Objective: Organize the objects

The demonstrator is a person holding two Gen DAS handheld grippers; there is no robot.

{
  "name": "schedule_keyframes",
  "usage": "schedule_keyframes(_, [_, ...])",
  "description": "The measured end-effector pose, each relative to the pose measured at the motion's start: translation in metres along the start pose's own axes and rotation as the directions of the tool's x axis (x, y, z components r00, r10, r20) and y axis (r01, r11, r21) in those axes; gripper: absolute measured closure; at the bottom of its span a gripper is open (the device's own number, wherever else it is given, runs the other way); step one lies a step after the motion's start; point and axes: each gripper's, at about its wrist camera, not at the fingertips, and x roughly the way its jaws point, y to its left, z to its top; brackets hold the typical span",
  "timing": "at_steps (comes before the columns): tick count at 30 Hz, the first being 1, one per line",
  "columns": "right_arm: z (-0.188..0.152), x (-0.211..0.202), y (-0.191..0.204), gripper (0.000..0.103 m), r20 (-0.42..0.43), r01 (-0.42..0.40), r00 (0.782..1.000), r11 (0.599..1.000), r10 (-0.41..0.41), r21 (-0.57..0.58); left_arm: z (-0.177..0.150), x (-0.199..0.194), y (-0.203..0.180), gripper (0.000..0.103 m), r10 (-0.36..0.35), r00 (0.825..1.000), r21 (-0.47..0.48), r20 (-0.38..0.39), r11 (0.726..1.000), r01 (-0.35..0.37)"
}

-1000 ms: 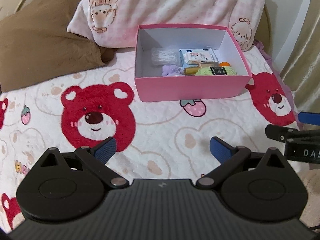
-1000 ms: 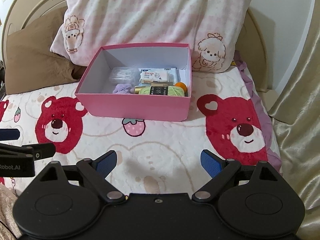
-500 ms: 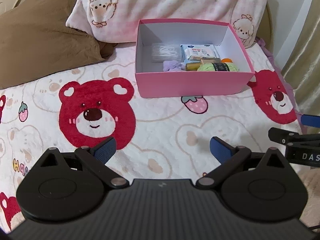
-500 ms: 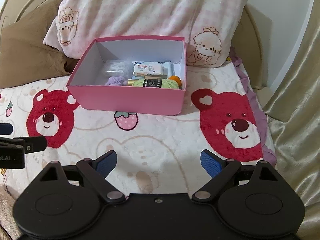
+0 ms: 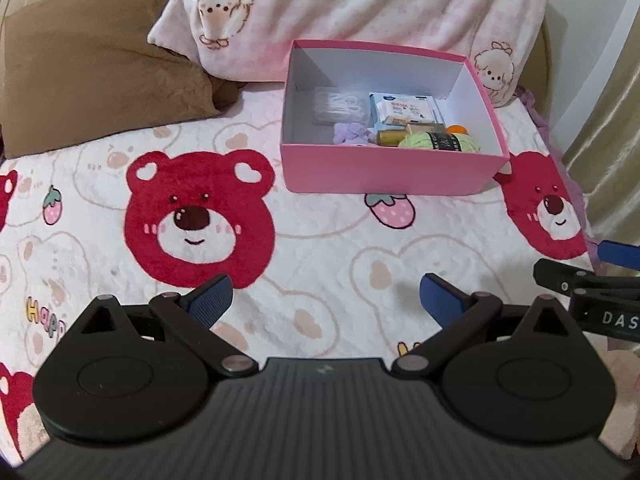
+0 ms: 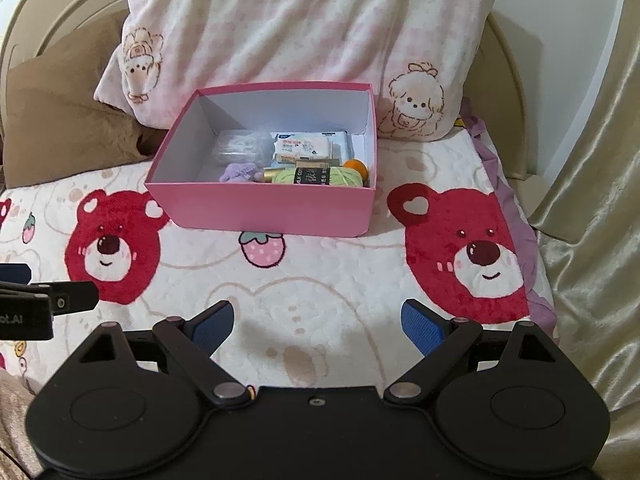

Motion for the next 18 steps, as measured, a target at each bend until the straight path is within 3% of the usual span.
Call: schedule_keyframes(18, [-0.003,-0.004,0.005,0.01,-0.006,-0.011,1.0,1.0,0.011,-0.01,-0.003,-0.012,-0.001,0.001,0.025,1.0,0.006,0.007,1.0,-0.025])
